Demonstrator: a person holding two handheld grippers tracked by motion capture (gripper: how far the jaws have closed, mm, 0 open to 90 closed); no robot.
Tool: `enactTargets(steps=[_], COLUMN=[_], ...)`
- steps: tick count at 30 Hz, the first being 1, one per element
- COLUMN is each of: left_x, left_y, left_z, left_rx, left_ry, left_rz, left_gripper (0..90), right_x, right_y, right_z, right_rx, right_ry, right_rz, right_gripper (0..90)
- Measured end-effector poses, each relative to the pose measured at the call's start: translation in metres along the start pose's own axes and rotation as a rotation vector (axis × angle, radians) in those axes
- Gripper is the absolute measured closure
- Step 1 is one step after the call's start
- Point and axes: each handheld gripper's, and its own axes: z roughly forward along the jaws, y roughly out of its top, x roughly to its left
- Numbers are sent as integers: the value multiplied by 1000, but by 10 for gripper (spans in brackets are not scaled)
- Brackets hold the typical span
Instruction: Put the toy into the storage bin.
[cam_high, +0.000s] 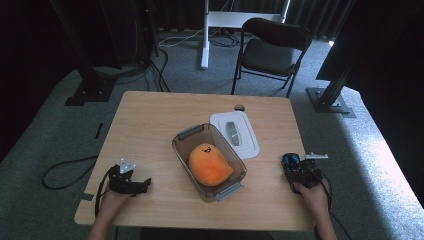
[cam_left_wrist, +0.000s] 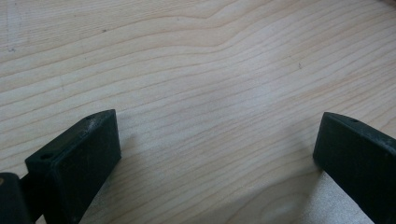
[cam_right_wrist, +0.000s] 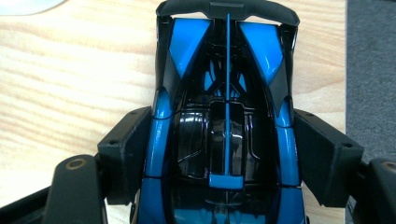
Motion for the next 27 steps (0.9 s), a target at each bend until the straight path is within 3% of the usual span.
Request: enactTargets(steps=[11,14,18,20,27], left_x=[0,0,0,0,0], left_y=[0,0,0,0,0], left_z=[0,0,0,0,0], left_rx=[0,0,0,0,0], left_ry=[0,0,0,0,0], left_rz=[0,0,0,0,-1], left_gripper=[11,12,12,11,12], right_x=[-2,-2,-5,-2,3], right_y=[-3,0,1,1,-5], right_z=[2,4,6,9,8], right_rx=[3,32,31,30,-5], right_ry=[20,22,26,-17,16], right_rz=[12,16,46,24,-28], right_gripper=[242,140,111,112,115])
